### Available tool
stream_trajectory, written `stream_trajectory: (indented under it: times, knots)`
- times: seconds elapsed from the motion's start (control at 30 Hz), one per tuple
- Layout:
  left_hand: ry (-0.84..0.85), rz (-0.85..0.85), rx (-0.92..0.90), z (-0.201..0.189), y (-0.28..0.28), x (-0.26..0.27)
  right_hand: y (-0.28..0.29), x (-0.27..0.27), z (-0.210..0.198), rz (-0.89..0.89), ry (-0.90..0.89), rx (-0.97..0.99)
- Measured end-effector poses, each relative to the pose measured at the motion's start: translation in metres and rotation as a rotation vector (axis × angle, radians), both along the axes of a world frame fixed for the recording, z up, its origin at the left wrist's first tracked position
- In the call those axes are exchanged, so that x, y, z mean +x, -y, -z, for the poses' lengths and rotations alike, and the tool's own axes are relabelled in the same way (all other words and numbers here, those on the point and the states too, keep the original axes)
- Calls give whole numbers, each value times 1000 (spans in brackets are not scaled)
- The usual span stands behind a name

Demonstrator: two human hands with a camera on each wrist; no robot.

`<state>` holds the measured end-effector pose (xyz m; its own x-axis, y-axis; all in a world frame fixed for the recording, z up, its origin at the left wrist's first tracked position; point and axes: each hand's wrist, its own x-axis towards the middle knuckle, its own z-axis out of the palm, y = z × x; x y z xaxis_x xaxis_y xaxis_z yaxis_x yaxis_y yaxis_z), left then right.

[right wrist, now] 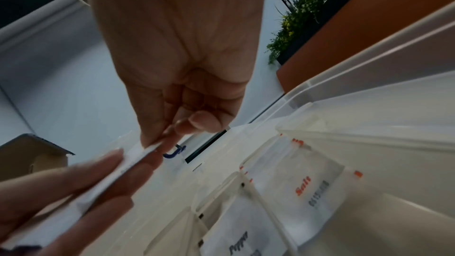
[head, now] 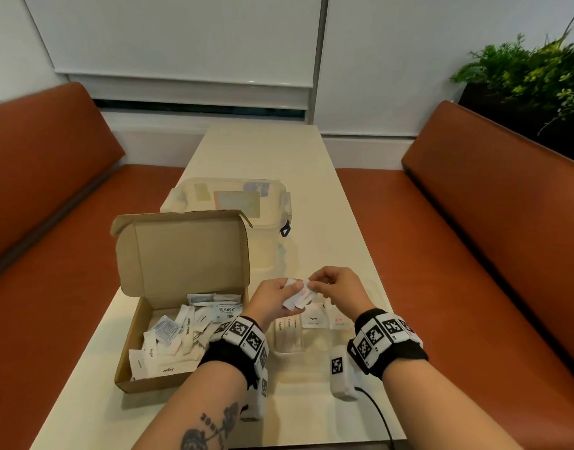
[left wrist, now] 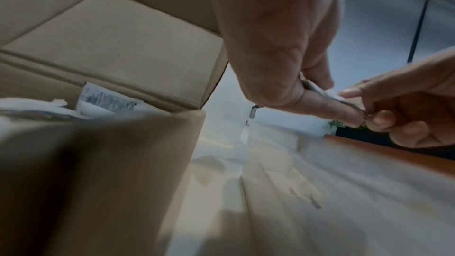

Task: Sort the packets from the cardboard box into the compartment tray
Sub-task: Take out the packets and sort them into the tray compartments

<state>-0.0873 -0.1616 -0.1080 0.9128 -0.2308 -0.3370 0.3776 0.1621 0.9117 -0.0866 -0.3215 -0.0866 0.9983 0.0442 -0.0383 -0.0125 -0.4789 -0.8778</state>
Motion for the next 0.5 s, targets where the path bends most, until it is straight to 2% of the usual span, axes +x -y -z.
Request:
stream_trajectory:
  times: [0.17, 0.3, 0.5]
  knots:
    - [-16, -101, -42, -2, -3, 2, 3, -2, 5, 108, -17, 148]
    - [-31, -151, 33, -4, -1, 3, 4, -4, 12, 186, 1, 231]
    - [79, -59, 196, -5, 3, 5, 7, -5, 15, 225, 5, 257]
